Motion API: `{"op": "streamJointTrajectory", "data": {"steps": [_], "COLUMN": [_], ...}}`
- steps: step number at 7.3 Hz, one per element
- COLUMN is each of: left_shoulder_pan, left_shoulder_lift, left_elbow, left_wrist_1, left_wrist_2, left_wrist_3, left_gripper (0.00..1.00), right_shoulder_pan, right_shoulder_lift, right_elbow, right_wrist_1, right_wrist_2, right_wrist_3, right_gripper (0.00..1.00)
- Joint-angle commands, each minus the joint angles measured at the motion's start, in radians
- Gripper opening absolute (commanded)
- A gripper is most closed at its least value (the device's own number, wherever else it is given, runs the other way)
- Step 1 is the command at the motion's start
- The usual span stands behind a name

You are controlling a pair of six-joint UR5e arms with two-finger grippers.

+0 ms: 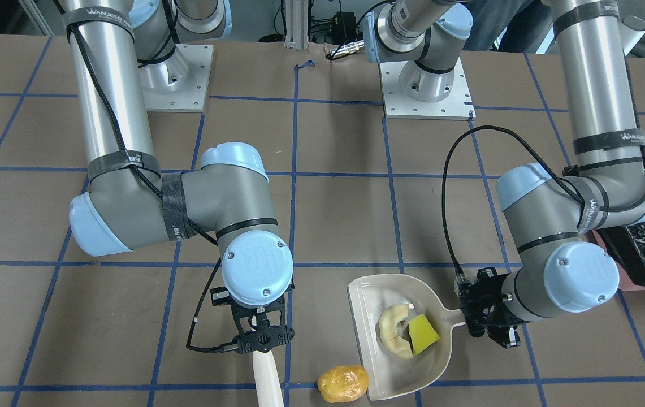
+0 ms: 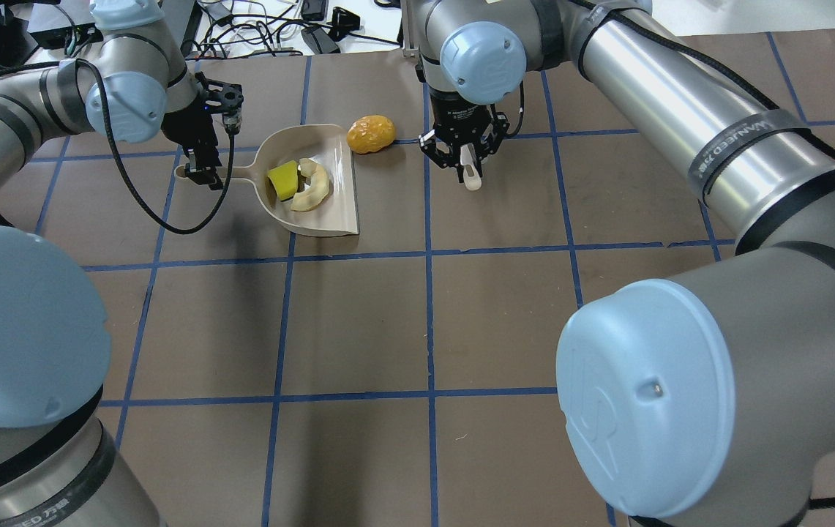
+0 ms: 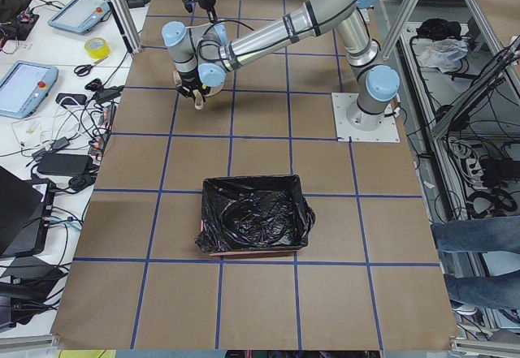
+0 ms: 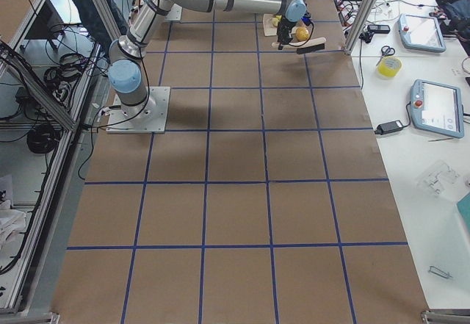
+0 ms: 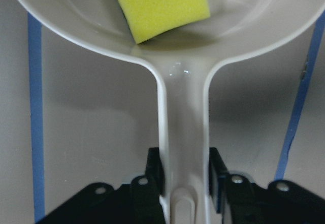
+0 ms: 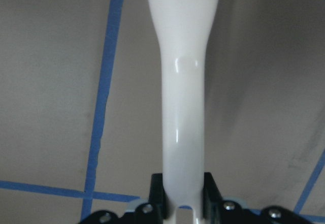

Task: Sweep and dump trash into bin
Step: 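Raise the brush and move it behind the yellow potato, then sweep the yellow potato into the dustpan with the brush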

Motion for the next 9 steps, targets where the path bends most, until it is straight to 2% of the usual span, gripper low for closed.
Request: {"op": "streamJointTrajectory", "data": {"steps": [1, 3, 5, 9], "left_shoulder_pan": [-0.016, -0.018, -0.018, -0.019], "left_shoulder_lift": [-0.005, -0.005, -0.005, -0.005], "left_elbow": [0.000, 0.002, 0.000, 0.000], "left_wrist_1": [0.000, 0.000, 0.002, 0.000], "left_wrist_2": [0.037, 0.040, 0.039, 0.039], "left_wrist_3": [-0.026, -0.028, -0.028, -0.031], "left_gripper": [0.18, 0.18, 0.18, 0.18], "right_shoulder_pan": [0.048, 0.130, 0.164, 0.276], "right_shoulder_lift": [0.019, 0.045, 0.042, 0.050], "right_elbow": [-0.008, -0.008, -0.008, -0.028], "right_wrist_1": [-0.008, -0.006, -0.006, -0.045], "right_wrist_2": [0.047, 0.052, 0.145, 0.228], "right_wrist_3": [0.058, 0.152, 0.283, 0.446], "right_gripper": [0.11, 0.11, 0.11, 0.10]}}
